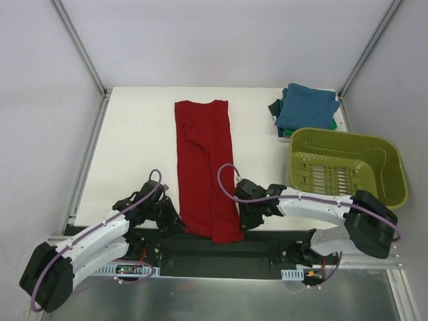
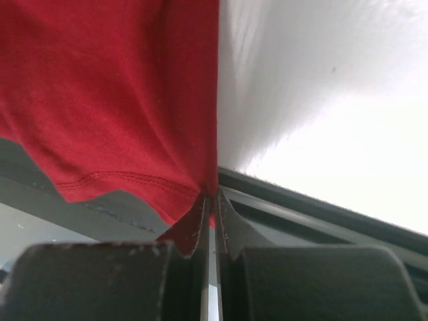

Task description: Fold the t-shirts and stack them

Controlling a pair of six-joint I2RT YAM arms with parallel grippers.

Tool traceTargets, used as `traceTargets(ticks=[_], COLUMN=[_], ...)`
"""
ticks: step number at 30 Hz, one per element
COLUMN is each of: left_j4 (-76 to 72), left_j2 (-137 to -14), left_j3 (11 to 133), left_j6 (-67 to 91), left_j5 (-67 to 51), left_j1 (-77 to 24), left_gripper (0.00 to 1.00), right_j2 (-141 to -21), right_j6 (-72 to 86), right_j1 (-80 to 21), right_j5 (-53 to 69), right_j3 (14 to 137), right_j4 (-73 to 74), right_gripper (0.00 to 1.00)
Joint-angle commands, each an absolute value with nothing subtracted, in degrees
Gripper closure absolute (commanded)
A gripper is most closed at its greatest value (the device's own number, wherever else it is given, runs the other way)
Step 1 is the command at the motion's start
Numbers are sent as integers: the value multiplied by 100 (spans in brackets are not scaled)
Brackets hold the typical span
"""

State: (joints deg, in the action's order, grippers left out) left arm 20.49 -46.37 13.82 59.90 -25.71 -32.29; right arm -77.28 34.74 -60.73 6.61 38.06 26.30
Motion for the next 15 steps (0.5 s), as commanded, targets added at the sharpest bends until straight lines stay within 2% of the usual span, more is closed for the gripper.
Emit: traceTargets(ticks=[1, 8, 15], left_j4=[2004, 2021, 2021], left_j2=[-4351, -5184, -6151], left_j3=[1739, 2820, 3629], left_j6=[6118, 5608, 5221], left_j5=[-2479, -2127, -2004], left_j1=[-3270, -3252, -2919], left_gripper=[100, 100, 100], right_j2=[-7278, -7496, -8312], right_j6=[3331, 2725, 2119], right_j1=[-6082, -5757, -5309], right_j5=[36, -553, -835], right_j3=[4577, 5579, 6739], right_j4=[3524, 3744, 3779], right_gripper=[100, 99, 99])
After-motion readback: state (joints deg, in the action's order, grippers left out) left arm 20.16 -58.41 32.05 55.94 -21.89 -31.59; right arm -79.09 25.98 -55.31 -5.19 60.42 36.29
